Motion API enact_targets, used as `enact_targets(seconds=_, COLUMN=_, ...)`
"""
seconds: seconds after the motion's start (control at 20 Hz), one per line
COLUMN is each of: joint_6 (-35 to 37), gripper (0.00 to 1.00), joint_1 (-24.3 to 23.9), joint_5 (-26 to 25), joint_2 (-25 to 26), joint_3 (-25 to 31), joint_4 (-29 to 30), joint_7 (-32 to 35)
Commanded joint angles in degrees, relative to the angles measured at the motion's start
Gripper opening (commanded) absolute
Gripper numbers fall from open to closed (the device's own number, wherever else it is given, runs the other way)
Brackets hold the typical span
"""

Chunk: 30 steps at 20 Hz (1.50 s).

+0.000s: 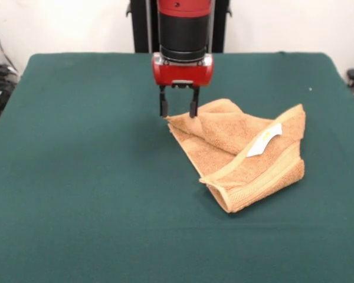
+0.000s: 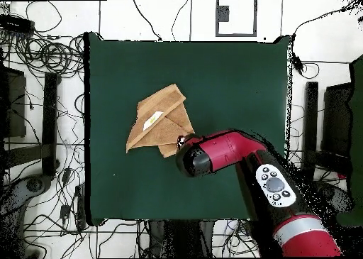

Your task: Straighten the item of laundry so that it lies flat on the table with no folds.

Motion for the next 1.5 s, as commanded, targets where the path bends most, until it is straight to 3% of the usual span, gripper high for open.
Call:
enact_targets(seconds=0.05, joint_6=4.7, gripper=1.00, joint_1=-0.8, joint_5=-3.4, joint_2=2.3, joint_3=8.3, joint_4=4.1, joint_7=-17.9)
enact_targets(seconds=0.35, joint_6=4.4, gripper=1.00, joint_1=-1.8, joint_5=-4.3, joint_2=3.1, joint_3=9.5, joint_4=4.1, joint_7=-17.9)
enact_targets(seconds=0.55, joint_6=8.9, gripper=1.00, joint_1=-0.9, joint_5=-4.5, joint_2=3.6, joint_3=7.8, joint_4=3.3, joint_7=-18.1)
enact_targets(seconds=1.05, joint_6=12.0, gripper=1.00, joint_1=1.1, joint_5=-5.9, joint_2=5.8, joint_3=4.7, joint_4=1.5, joint_7=-15.5)
enact_targets(seconds=1.5, joint_6=8.7, gripper=1.00, joint_1=2.6, joint_5=-9.5, joint_2=9.7, joint_3=4.0, joint_4=-0.2, joint_7=-11.8)
